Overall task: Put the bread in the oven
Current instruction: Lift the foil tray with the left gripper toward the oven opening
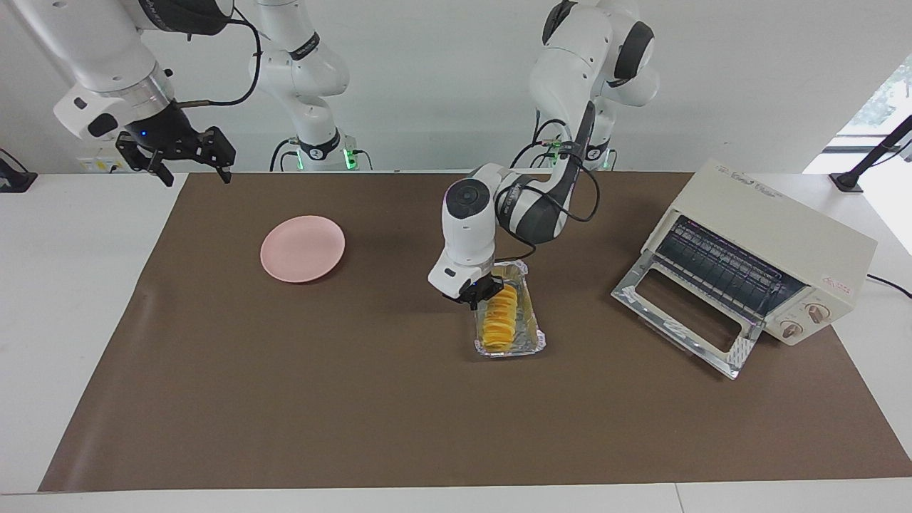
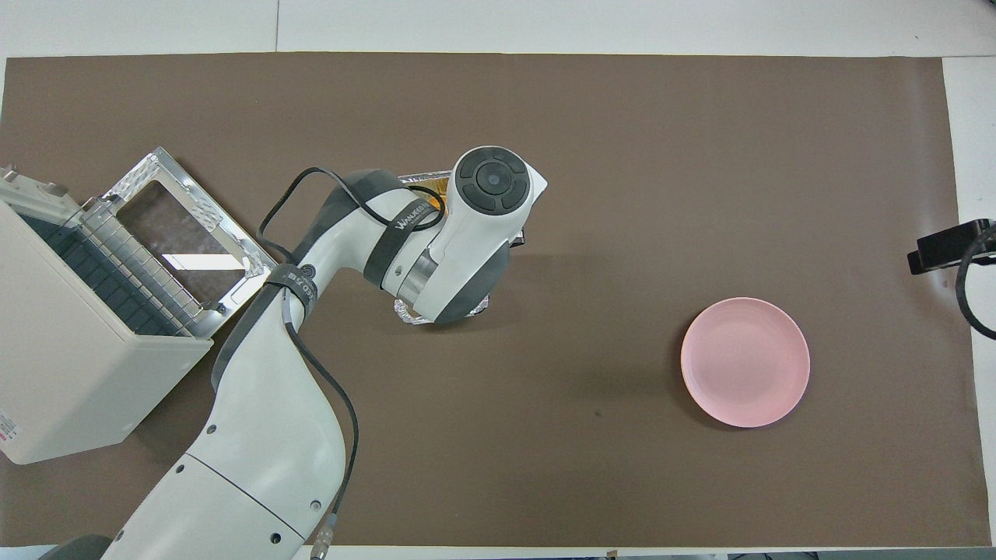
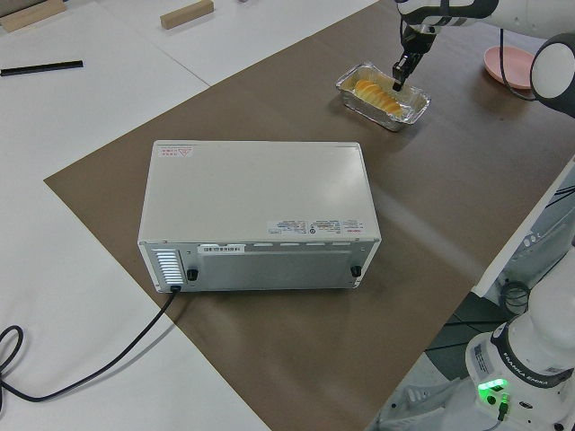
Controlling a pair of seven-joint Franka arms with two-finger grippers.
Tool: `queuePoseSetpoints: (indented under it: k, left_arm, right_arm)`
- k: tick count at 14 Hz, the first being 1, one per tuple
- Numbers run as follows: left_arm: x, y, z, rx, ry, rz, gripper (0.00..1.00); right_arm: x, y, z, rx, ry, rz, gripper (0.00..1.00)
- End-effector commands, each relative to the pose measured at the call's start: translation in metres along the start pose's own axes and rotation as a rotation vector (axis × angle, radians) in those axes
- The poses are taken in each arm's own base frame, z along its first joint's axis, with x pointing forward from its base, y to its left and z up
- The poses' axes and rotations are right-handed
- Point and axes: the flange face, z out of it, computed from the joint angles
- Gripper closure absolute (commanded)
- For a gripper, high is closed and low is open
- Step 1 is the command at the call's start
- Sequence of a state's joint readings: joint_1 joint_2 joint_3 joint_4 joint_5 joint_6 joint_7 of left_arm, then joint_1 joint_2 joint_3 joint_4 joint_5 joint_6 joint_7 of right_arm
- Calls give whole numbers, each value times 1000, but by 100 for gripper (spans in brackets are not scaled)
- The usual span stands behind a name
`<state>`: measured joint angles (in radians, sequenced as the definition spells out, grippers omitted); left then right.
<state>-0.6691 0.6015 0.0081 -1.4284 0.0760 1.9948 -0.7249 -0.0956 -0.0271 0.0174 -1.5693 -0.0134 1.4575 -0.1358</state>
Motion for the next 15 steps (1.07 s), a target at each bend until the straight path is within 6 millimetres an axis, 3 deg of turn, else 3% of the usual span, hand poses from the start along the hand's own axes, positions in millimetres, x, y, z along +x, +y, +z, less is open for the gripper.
queuePoseSetpoints:
  k: [1,3,5,8,11,15]
  left_arm:
    - [52,-38,-47,-19,25,-110,100]
    - [87,-86,-65,-69,18,-213,100]
    - [114,-160,-87,-74,7,-329,100]
    - [136,-254,-103,-43,9,-462,100]
    - [136,-313,-90,23,-35,-547,100]
    - [126,-351,-82,139,-134,-601,100]
  right_arm:
    - [-5,0,-1,-3,-5,15,0]
    - [-5,0,-1,-3,-6,15,0]
    - [-5,0,-1,-3,-5,15,0]
    - [-5,0,-1,-3,-5,15,0]
    - [-5,0,-1,-3,-5,15,0]
    - [-5,0,-1,-3,-5,15,0]
